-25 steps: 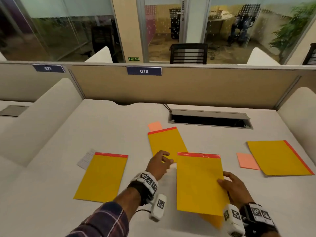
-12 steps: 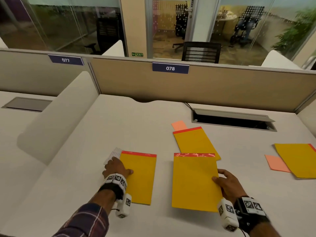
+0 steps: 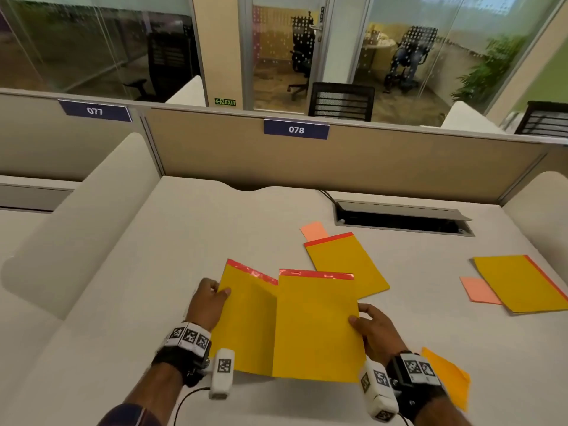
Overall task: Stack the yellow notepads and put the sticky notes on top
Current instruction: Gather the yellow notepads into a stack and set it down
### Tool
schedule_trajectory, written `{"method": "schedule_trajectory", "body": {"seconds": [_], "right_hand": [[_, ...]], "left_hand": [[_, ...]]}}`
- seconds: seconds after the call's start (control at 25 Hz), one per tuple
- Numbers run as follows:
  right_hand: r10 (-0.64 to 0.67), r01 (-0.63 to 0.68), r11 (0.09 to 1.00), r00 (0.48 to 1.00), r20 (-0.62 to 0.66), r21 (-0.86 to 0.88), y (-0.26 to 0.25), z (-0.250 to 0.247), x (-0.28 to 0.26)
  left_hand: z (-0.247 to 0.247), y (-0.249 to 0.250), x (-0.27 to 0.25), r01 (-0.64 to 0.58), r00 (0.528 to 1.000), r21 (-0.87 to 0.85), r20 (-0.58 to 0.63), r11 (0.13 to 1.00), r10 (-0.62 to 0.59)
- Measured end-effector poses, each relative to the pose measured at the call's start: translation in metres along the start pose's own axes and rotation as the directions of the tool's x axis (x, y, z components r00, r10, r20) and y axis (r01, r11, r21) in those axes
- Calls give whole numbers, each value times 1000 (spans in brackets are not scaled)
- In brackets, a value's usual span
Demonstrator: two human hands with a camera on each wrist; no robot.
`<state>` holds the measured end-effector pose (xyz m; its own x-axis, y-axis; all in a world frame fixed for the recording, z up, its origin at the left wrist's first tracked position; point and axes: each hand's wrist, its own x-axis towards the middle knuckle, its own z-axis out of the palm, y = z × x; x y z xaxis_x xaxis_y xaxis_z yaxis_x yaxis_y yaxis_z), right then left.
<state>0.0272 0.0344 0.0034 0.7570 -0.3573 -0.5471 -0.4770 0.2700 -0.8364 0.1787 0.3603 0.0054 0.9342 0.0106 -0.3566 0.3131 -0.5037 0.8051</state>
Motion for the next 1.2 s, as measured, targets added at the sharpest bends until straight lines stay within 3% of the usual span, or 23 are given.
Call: {"method": "schedule_trajectory", "body": {"seconds": [0.12, 0.32, 0.44, 0.56, 0.64, 0.72, 0.8, 0.92, 1.0, 1.08, 1.2], "right_hand": [[-4, 2, 999, 999, -52, -51, 3, 22, 15], [-23, -13, 955, 993, -116, -297, -7, 47, 28], [-16, -20, 920, 996, -88, -391, -14, 53, 37], [29, -51, 930, 997, -65, -365, -25, 44, 56], [-110, -10, 805, 980, -167, -593, -41, 25, 76], [-228, -108, 616, 924, -308, -780, -62, -3, 101], [-215, -225, 526, 898, -383, -820, -79, -24, 120], [-91, -275, 393, 938, -335, -877, -91, -25, 144], [-102, -293, 348, 932, -347, -891, -90, -15, 155], [-137, -334, 339, 907, -398, -879, -86, -10, 161], [-100, -374, 460, 880, -465, -805, -79, -21, 170]], "left_hand": [[16, 17, -15, -16, 993, -194, 114, 981, 39], [60, 32, -39, 84, 975, -383, 221, 920, 3], [76, 37, -41, 102, 952, -371, 306, 923, 18], [80, 29, -24, 73, 945, -398, 321, 914, 64], [79, 18, -12, 94, 952, -438, 302, 894, 48], [75, 13, -4, 107, 956, -461, 290, 881, 35], [71, 7, 3, 128, 958, -487, 287, 864, 20], [67, -1, 11, 134, 964, -485, 267, 864, 1], [66, -3, 14, 142, 966, -482, 257, 864, -15], [65, -3, 17, 150, 967, -485, 253, 862, -27], [62, -3, 17, 157, 968, -494, 249, 855, -33]]}}
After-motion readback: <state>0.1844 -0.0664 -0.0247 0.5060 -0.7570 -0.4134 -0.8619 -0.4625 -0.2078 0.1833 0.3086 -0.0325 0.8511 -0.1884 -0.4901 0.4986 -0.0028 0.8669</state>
